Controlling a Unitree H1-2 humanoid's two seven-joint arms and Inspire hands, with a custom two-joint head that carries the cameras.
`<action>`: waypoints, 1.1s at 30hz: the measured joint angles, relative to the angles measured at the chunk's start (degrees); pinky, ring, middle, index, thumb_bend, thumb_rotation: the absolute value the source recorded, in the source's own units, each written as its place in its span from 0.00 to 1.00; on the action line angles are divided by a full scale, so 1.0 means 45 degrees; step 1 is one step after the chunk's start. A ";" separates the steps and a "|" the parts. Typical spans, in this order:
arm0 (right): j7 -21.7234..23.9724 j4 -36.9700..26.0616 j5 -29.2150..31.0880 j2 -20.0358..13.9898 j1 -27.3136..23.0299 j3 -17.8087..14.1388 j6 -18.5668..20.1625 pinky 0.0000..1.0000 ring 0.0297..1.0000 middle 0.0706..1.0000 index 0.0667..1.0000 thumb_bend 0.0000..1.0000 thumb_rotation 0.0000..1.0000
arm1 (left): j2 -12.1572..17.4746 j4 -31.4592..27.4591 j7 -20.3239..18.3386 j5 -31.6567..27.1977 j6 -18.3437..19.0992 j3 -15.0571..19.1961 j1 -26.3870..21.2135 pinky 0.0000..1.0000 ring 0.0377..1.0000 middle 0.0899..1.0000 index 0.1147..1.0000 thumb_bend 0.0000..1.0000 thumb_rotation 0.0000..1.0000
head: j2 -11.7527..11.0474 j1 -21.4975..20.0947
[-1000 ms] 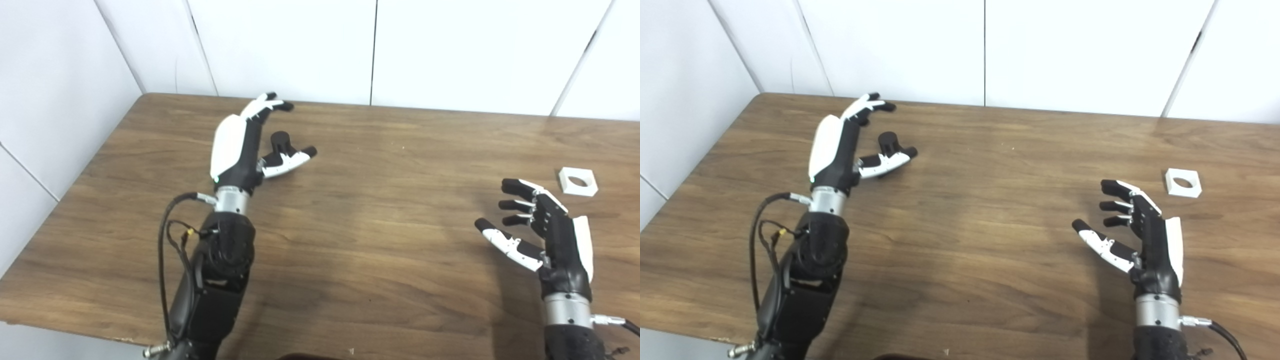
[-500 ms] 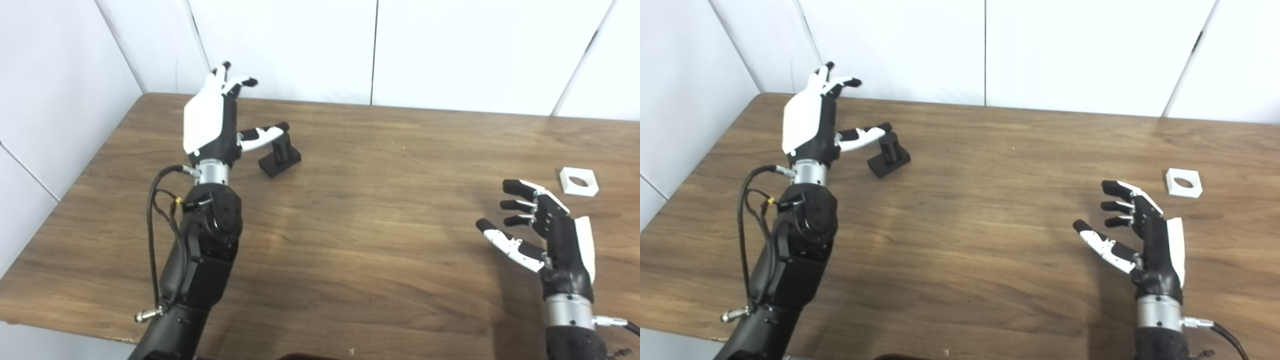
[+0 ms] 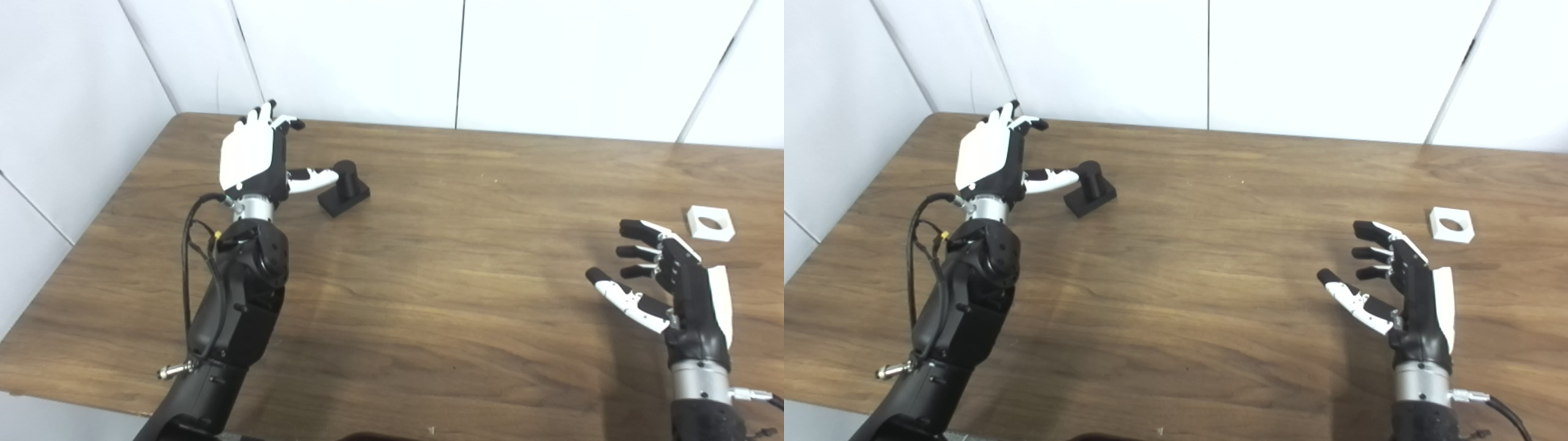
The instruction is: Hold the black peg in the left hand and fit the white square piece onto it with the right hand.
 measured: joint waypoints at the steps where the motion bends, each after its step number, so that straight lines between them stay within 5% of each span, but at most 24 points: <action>1: 0.0001 0.0000 -0.0001 -0.0001 0.0000 0.0000 0.0000 0.52 0.64 0.72 0.68 0.57 0.02 | -0.0001 0.0059 -0.0008 0.0000 0.0000 -0.0002 0.0000 1.00 1.00 1.00 0.73 1.00 0.48 | 0.0019 0.0000; 15: -0.0005 0.0058 -0.0029 0.0000 0.0000 0.0066 -0.0018 0.52 0.64 0.71 0.67 0.58 0.07 | 0.0045 0.0513 -0.0129 -0.0287 -0.0003 -0.0344 0.0017 1.00 1.00 1.00 0.72 1.00 0.52 | 0.0117 -0.0039; 33: -0.0017 0.0263 -0.0033 -0.0006 0.0045 0.0082 -0.0087 0.52 0.62 0.71 0.63 0.56 0.00 | -0.0072 0.1485 -0.0775 -0.0813 -0.0007 -0.0685 0.0142 1.00 1.00 1.00 0.65 0.95 0.45 | 0.0234 -0.0098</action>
